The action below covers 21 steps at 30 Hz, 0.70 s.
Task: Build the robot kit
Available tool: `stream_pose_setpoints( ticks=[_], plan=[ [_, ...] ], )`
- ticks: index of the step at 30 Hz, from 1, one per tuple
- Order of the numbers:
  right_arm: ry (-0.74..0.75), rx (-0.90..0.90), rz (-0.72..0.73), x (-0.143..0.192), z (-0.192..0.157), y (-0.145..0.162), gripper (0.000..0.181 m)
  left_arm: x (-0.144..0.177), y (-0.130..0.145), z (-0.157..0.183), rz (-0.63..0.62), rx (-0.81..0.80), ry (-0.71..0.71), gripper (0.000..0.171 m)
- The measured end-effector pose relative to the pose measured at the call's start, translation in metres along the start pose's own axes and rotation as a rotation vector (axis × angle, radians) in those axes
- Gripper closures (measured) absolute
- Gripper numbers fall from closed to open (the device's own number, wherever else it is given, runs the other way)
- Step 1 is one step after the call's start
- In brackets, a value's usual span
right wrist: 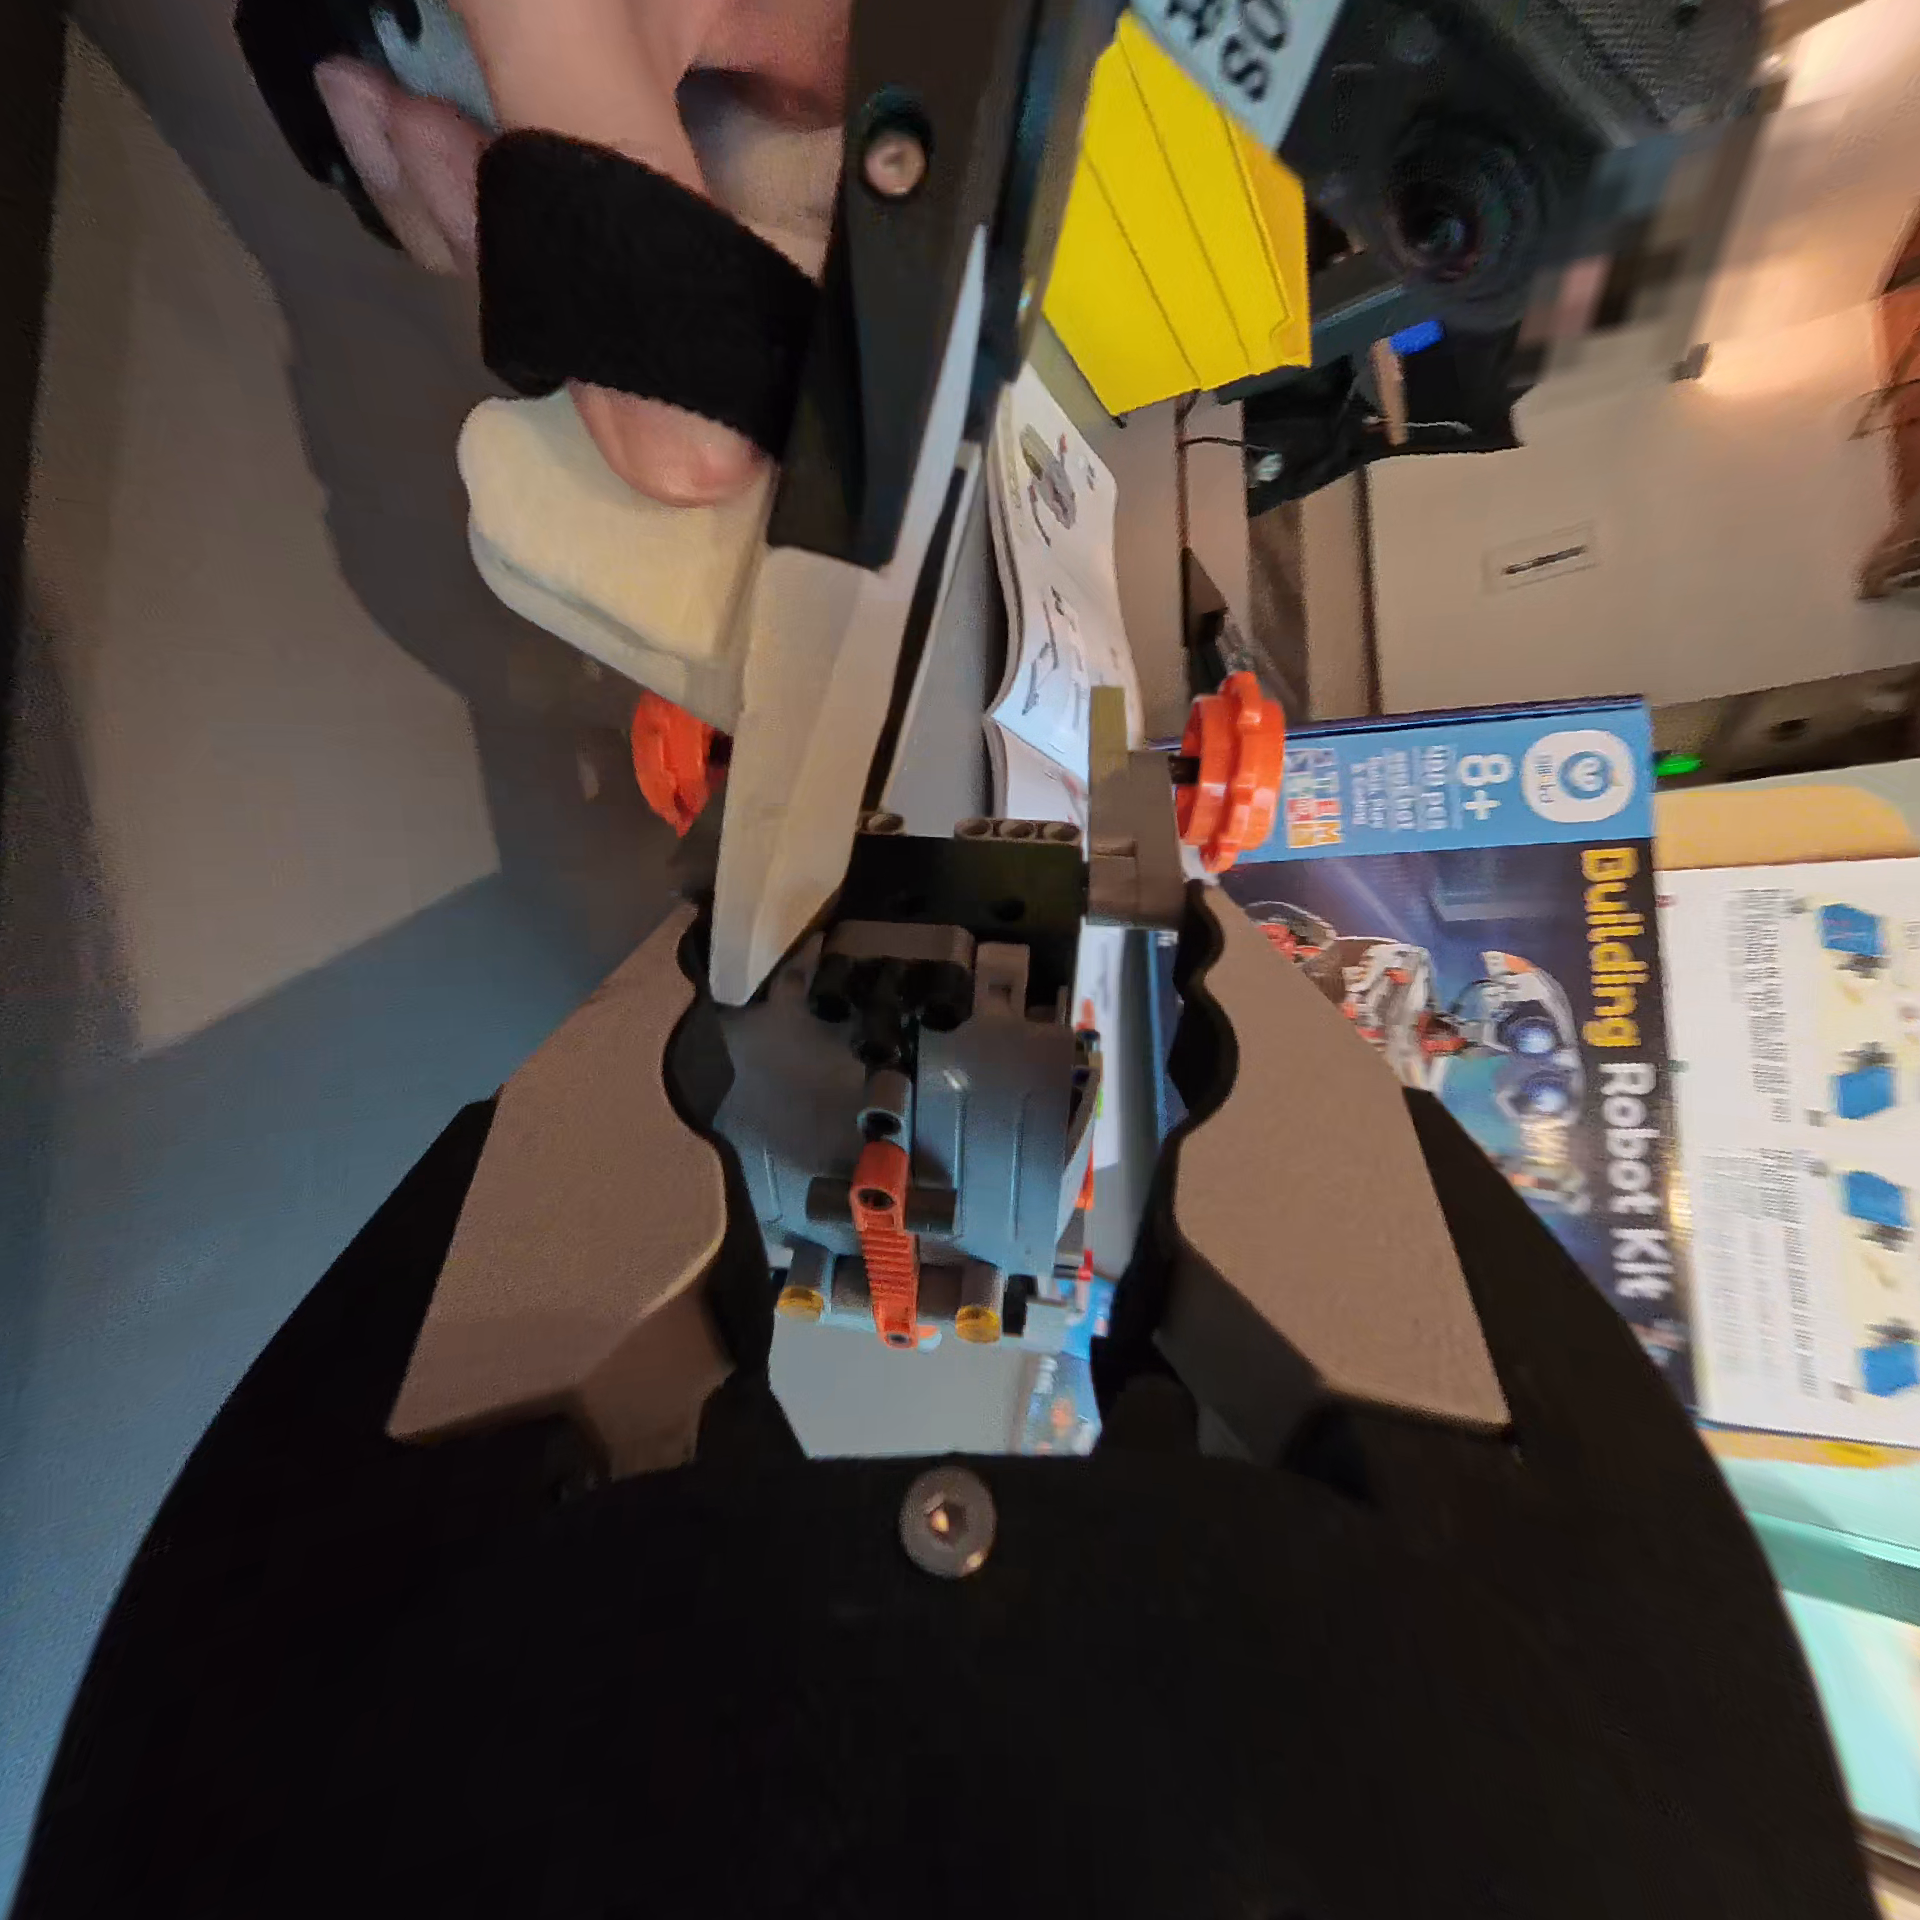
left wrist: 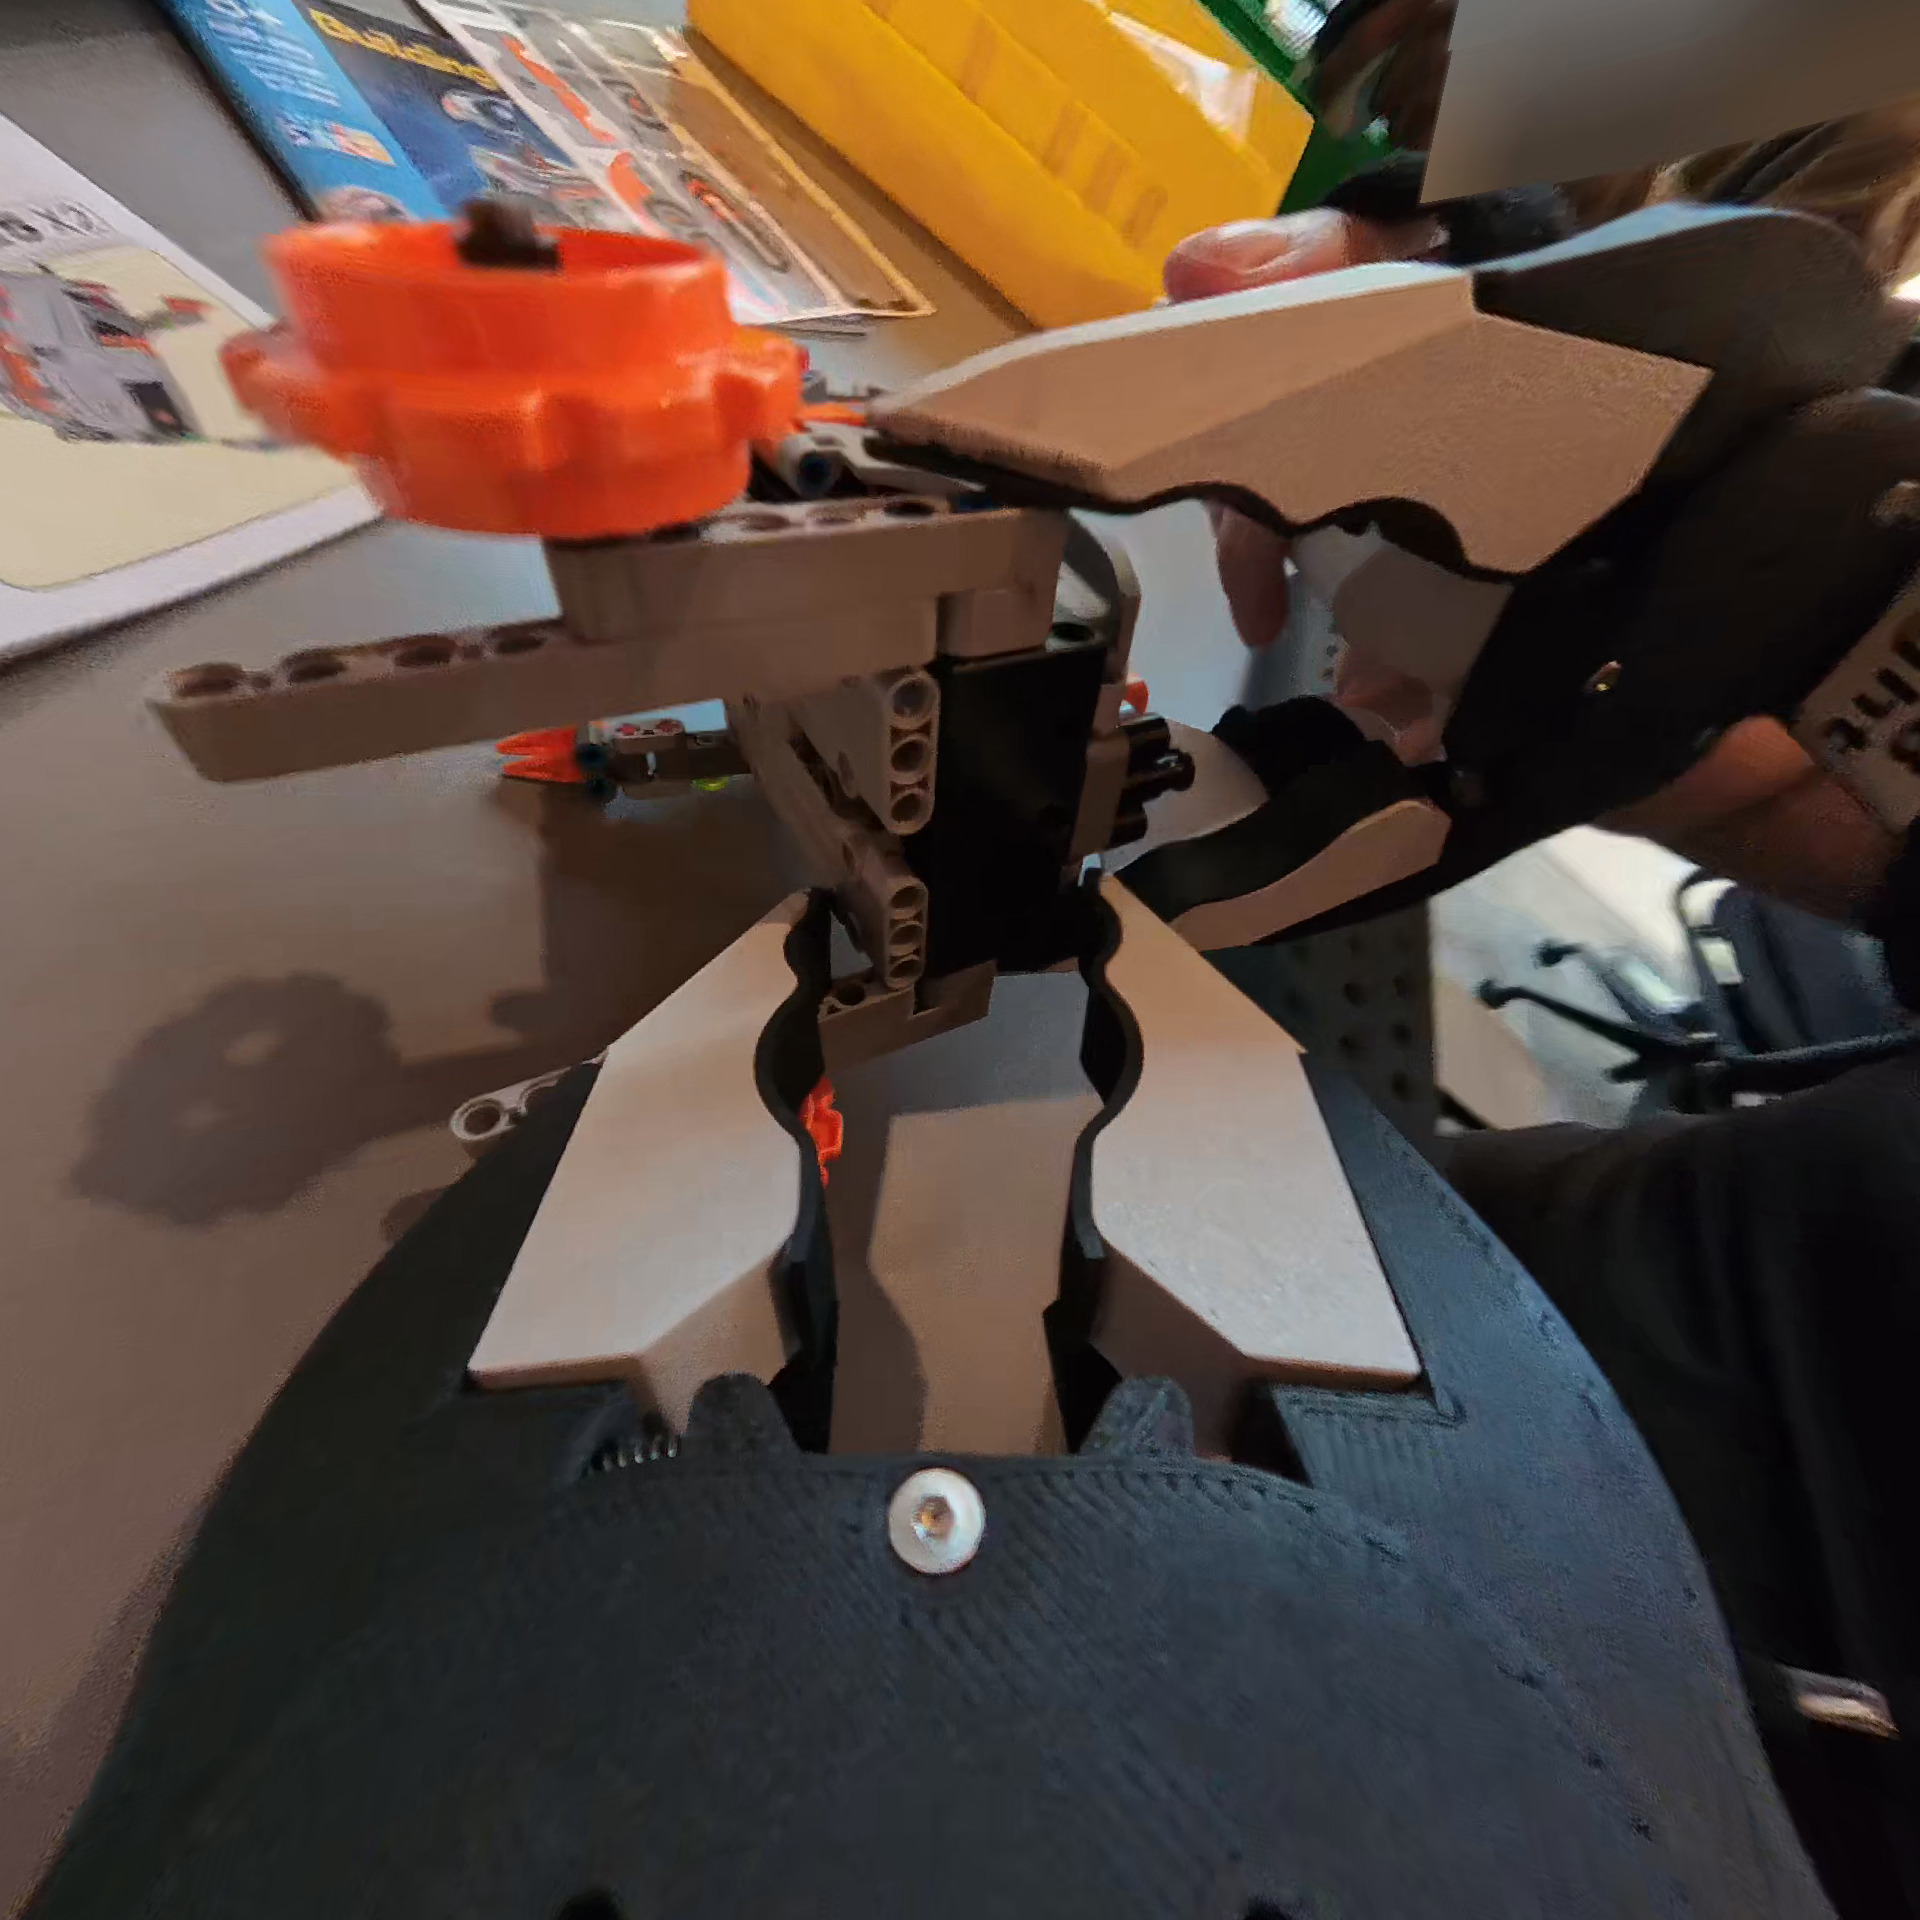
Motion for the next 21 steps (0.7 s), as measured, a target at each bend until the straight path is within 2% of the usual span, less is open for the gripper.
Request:
stream_pose_setpoints(
  ticks=[3, 8, 14, 18, 21],
  plan=[
    [-0.067, -0.045, 0.015, 0.001, 0.007, -0.002, 0.096, 0.006, -0.001, -0.003, 0.005, 0.074, 0.123, 0.123],
    [-0.071, -0.045, 0.037, -0.001, 0.009, -0.003, 0.096, 0.013, 0.0, -0.005, 0.017, 0.086, 0.162, 0.12],
    [-0.066, -0.158, 0.042, 0.006, 0.019, 0.011, 0.097, 0.033, -0.004, -0.009, 0.147, 0.157, 0.286, 0.13],
    [-0.082, -0.227, 0.077, 0.011, 0.021, 0.02, 0.098, 0.032, -0.006, -0.001, 0.136, -0.01, 0.229, 0.13],
    [-0.089, -0.253, 0.087, 0.013, 0.021, 0.023, 0.099, 0.029, -0.006, 0.008, 0.105, -0.242, 0.084, 0.132]
  ],
)
Point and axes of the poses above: each gripper's, where its closed fingertips meet, x back along the fingers, y out of its underside, z = x × y across the jaws, the point moved 9 cm from there along x, back along the fingers, and after that the axes turned 1 degree about x, right-handed, at the moved point
